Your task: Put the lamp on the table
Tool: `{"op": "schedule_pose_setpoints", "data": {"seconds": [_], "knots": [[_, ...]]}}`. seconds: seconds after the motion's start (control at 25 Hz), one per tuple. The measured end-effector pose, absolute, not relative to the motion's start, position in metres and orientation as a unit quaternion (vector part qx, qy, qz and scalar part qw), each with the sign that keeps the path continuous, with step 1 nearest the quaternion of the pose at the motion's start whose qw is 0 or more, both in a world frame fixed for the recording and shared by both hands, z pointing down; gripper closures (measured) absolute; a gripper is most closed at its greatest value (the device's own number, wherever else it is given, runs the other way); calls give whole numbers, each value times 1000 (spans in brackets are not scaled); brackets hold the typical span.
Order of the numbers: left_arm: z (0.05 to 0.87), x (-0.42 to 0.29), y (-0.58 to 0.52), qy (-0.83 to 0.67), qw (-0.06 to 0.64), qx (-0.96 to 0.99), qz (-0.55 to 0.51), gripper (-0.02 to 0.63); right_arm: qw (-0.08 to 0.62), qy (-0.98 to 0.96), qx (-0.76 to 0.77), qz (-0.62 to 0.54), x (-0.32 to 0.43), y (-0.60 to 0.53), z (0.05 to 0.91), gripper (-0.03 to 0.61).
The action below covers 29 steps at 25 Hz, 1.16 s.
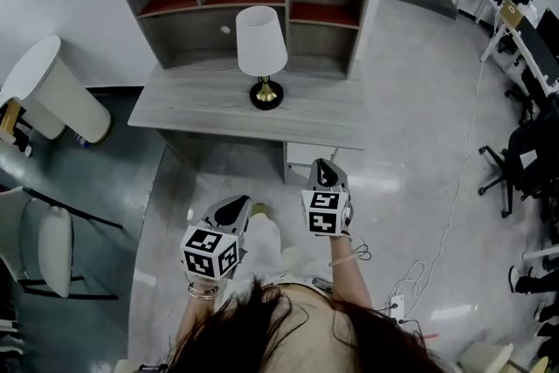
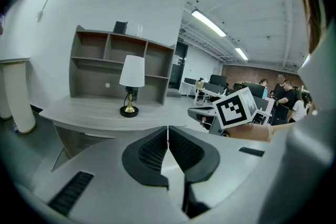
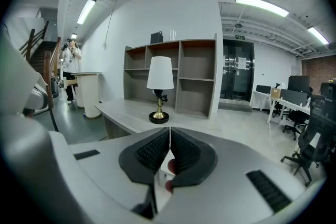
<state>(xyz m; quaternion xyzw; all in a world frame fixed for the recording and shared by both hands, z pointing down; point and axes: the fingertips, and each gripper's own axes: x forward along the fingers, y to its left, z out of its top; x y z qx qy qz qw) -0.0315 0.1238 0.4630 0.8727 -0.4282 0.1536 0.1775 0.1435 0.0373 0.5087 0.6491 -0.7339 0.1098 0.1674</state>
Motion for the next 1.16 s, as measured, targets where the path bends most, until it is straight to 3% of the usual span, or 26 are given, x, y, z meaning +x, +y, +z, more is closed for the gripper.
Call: {"op": "schedule_pose_setpoints", "data": {"seconds": [1.16], "knots": [[462,-27,85,-412,162,880,175,597,146,-697,690,130,171,6,508,557]]}}
